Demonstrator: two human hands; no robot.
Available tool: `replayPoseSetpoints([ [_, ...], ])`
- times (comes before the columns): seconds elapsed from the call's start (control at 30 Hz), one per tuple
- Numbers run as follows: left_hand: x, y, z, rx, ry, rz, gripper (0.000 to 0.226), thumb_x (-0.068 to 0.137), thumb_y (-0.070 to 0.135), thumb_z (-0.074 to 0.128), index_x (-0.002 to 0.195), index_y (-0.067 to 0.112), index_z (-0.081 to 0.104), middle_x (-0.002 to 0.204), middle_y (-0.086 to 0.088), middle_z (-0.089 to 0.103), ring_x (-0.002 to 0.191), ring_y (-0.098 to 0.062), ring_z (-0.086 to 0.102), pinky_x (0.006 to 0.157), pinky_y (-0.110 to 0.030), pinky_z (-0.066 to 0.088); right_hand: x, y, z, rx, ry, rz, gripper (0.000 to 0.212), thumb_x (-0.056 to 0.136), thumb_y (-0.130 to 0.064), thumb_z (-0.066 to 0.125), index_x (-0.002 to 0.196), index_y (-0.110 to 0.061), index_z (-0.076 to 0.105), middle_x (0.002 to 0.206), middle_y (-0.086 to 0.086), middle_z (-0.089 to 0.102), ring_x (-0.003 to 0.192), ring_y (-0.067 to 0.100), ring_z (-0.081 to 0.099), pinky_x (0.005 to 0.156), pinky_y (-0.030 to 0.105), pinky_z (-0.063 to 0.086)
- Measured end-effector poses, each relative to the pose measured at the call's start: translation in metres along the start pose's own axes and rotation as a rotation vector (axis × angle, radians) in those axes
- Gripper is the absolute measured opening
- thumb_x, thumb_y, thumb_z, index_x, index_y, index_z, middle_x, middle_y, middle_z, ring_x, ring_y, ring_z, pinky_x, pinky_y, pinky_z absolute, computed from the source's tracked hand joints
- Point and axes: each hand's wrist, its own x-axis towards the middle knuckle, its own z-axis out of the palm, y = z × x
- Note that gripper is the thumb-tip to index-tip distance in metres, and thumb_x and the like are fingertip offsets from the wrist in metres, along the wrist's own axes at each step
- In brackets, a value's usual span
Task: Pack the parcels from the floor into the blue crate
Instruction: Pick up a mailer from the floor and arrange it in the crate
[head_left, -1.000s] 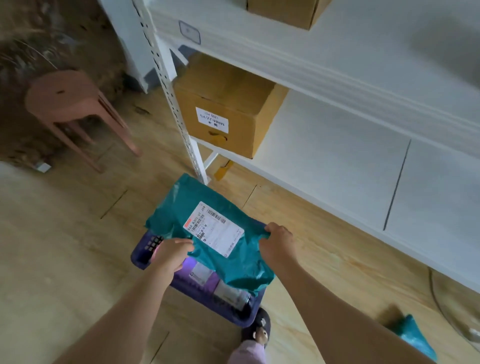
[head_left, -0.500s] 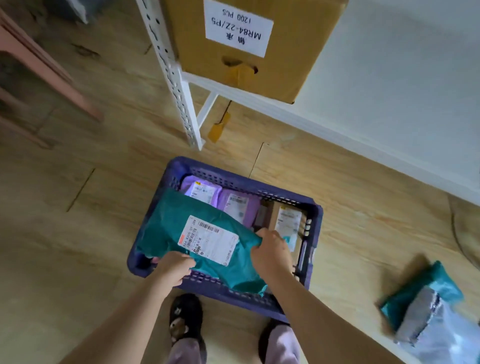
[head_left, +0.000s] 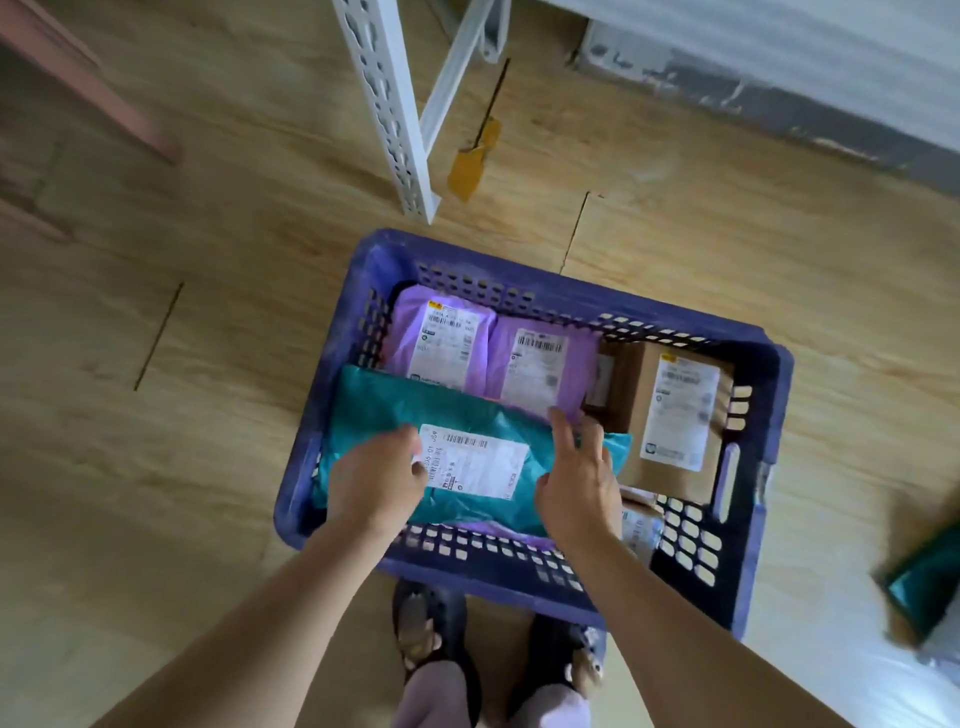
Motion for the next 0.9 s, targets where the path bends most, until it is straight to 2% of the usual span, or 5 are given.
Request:
replayPoseSetpoints([
  [0.2,0.038,0.003,0.001,0.418,-0.099,0.144,0.091,0.084,0.025,0.067,0.148,0.032,0.003,0.129,-0.008,0.048,0.098,-0.025,0.064,0.071,-0.034,0.051,0.004,0.002,0.020,-0.209,-0.050,-0.225,0.072,0.085,0.000,0.049,0.145,-0.029,0.023,0.126,0.008,0.038,0.112,0.026,0.046,0.075,0.036,0.051],
  [0.37,0.060,0.003,0.025,0.433,-0.208,0.073,0.115,0.081,0.034,0.071,0.146,0.029,-0.024,0.126,-0.012,0.053,0.105,-0.027,0.062,0.076,-0.035,0.048,0.025,0.010,0.047,-0.223,-0.226,-0.090,0.090,0.085,-0.010,0.059,0.149,-0.033,0.000,0.135,0.012,0.030,0.121,0.029,0.039,0.096,0.038,0.044],
  [0.6,0.084,0.004,0.038,0.426,-0.304,0.084,0.117,0.083,0.023,0.067,0.142,0.023,-0.034,0.101,-0.006,0.067,0.080,-0.022,0.064,0.073,-0.036,0.051,0.043,0.009,0.063,-0.214,-0.502,-0.073,0.091,0.087,-0.018,0.061,0.149,-0.038,-0.001,0.147,0.011,0.022,0.132,0.033,0.034,0.103,0.046,0.039],
  [0.73,0.060,0.012,0.016,0.356,-0.263,0.067,0.102,0.087,0.020,0.058,0.145,0.029,-0.026,0.065,0.002,0.053,0.064,-0.018,0.058,0.063,-0.031,0.049,0.030,0.013,0.028,-0.138,-0.315,-0.115,0.066,0.087,-0.011,0.049,0.144,-0.033,0.025,0.127,0.008,0.053,0.116,0.030,0.054,0.093,0.040,0.049],
  [0.9,0.010,0.041,-0.034,0.439,-0.093,0.237,0.083,0.092,0.027,0.050,0.149,0.031,-0.009,0.061,0.005,0.046,0.055,-0.013,0.050,0.046,-0.025,0.035,-0.008,0.022,-0.043,-0.047,-0.157,-0.056,0.042,0.089,-0.013,0.048,0.128,-0.029,0.048,0.115,0.007,0.063,0.103,0.029,0.063,0.086,0.035,0.052],
])
